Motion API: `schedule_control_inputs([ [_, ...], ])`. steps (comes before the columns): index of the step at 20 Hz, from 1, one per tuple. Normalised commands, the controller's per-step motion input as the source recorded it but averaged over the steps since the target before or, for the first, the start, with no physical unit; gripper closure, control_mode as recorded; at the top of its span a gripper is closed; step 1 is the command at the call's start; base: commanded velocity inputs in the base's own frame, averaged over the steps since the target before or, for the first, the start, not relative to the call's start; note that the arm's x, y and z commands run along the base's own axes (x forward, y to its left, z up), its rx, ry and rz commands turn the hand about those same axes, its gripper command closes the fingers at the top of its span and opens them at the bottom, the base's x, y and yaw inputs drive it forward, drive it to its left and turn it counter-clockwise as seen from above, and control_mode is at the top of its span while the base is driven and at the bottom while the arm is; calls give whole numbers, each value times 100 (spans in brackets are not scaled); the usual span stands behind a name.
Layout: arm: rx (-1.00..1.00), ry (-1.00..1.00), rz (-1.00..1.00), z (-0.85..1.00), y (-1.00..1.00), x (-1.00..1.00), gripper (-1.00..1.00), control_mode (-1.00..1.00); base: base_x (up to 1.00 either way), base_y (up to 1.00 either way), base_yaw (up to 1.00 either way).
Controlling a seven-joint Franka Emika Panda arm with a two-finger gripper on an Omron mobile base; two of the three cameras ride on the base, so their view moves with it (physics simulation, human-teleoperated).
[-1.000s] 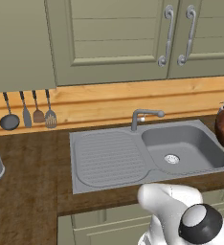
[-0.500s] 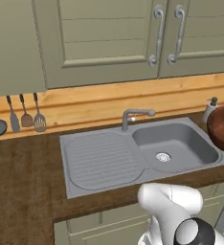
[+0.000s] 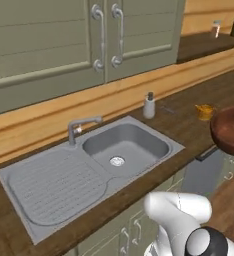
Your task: Pick the lime from the sink and place it in the bowl. Then pick the bowl and place it in the microwave. Then close the microwave door and press the start button.
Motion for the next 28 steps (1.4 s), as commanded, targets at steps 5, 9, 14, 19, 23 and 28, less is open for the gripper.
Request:
schedule_control_inputs([
  [5,0,0,0,0,0,0,100,100,0,0,-83],
  [9,0,0,0,0,0,0,100,100,0,0,-85],
  [14,0,0,0,0,0,0,100,100,0,-4,-83],
  [19,0,0,0,0,0,0,100,100,0,-2,-84],
  [23,0,0,0,0,0,0,100,100,1,0,-84],
  [28,0,0,0,0,0,0,100,100,6,0,-84],
])
